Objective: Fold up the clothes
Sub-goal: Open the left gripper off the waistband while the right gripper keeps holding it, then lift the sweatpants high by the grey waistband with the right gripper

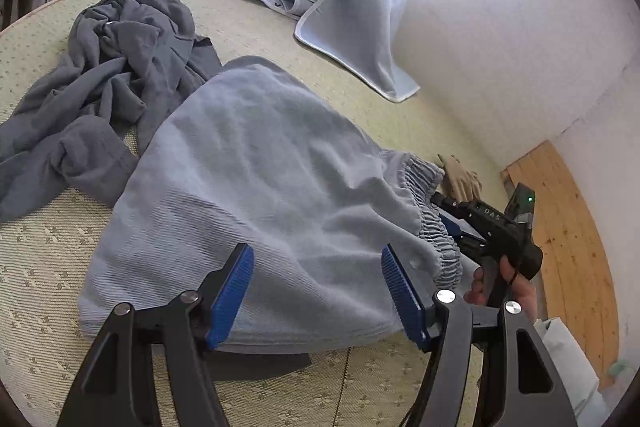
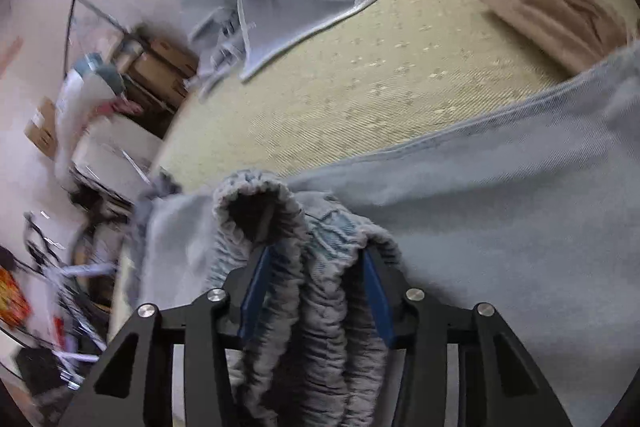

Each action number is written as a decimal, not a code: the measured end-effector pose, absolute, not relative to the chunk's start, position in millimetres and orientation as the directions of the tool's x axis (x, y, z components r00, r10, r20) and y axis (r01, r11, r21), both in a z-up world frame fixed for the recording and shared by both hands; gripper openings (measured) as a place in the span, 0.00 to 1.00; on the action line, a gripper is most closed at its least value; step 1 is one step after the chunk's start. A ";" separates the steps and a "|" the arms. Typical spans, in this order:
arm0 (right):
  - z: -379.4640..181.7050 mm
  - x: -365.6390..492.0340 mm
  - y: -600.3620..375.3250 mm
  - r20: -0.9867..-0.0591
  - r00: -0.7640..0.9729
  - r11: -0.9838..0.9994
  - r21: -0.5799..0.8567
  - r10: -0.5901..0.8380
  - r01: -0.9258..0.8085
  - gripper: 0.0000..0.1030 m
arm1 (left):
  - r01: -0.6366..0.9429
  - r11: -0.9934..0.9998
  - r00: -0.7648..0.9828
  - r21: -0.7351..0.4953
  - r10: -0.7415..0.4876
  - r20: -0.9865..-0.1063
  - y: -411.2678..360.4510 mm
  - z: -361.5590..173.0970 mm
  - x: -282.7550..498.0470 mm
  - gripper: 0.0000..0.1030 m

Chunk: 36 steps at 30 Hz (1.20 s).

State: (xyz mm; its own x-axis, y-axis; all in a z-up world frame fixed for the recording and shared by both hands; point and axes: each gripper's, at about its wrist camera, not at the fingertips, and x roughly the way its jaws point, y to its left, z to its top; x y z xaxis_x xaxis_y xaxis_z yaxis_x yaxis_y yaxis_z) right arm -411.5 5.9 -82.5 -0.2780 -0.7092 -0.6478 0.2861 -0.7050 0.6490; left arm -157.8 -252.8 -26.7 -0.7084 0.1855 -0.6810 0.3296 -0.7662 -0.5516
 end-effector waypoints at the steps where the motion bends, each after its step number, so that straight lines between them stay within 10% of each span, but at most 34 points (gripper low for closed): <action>1: -85.2 -412.1 9.9 -0.616 -0.267 -0.671 0.692 -0.741 0.267 0.47 | 0.329 -0.765 -0.708 -0.554 0.188 -0.680 -252.6 -26.7 -157.8 0.68; 5: -98.8 -413.0 26.0 -0.495 -0.225 -0.537 0.820 -0.839 0.199 0.48 | 0.324 -0.761 -0.709 -0.562 0.198 -0.677 -252.4 -26.6 -158.2 0.68; 30: -113.7 -435.9 -13.4 -0.597 -0.220 -0.633 0.756 -0.772 0.168 0.48 | 0.282 -0.772 -0.698 -0.570 0.243 -0.674 -237.7 -28.7 -164.7 0.68; 36: -86.9 -427.7 -34.9 -0.616 -0.214 -0.651 0.692 -0.758 0.312 0.14 | 0.185 -0.777 -0.669 -0.601 0.348 -0.656 -220.3 -34.2 -169.3 0.68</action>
